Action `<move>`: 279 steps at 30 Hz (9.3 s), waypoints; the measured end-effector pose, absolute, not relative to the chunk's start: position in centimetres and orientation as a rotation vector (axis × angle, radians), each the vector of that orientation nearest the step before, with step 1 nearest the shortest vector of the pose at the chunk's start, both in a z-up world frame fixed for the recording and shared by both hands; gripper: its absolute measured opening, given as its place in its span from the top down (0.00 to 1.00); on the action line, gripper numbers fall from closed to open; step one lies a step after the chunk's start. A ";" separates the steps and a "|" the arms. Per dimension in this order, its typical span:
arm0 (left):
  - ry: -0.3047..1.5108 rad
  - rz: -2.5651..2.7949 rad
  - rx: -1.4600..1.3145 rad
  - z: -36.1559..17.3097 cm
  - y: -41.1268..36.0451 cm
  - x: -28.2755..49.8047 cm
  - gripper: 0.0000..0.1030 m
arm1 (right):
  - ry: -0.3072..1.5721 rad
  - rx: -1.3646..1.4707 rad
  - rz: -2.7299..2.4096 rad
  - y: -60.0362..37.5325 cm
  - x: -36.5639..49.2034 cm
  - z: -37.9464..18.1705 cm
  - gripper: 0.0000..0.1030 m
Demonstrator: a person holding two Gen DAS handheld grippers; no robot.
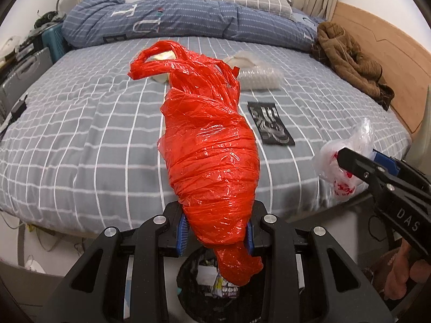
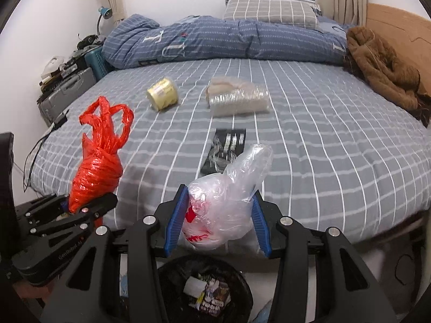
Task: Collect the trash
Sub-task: 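Lift the red and white bags off the bed and carry them over the bin, then open the left tool over the bin, dropping the red bag, then open the right tool over the bin, dropping the white plastic bag, then move both open tools back over the bed toward the yellow cup and black packet, then grasp the yellow cup with the left tool while the right tool grasps the black packet, then lift the yellow cup and black packet and carry them over the black bin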
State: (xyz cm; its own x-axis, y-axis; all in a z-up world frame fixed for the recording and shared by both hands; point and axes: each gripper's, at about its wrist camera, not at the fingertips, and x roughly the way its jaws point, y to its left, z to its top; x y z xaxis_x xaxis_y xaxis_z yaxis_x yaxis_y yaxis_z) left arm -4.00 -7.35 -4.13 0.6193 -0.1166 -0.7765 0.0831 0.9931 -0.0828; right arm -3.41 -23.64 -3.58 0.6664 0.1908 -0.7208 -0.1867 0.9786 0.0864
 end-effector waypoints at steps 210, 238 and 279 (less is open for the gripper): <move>0.779 0.220 -0.158 -6.4 -0.6 29.1 0.05 | 0.977 -0.044 0.113 -18.9 14.3 -13.0 0.60; 0.806 0.121 -0.140 -6.3 -0.6 28.0 0.28 | 0.937 -0.022 0.153 -19.6 14.0 -11.9 0.65; 0.806 -0.014 -0.125 -1.3 -3.0 9.6 0.31 | 0.829 -0.003 0.159 -20.9 8.4 -4.4 0.64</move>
State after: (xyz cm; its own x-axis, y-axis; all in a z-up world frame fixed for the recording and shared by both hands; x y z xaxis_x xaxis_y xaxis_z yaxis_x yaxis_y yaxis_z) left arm 9.55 -2.97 -1.33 0.6929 -0.0599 -0.7186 -0.0352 0.9925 -0.1167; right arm 8.38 -20.93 -4.45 0.6644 0.1397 -0.7342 -0.1420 0.9881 0.0595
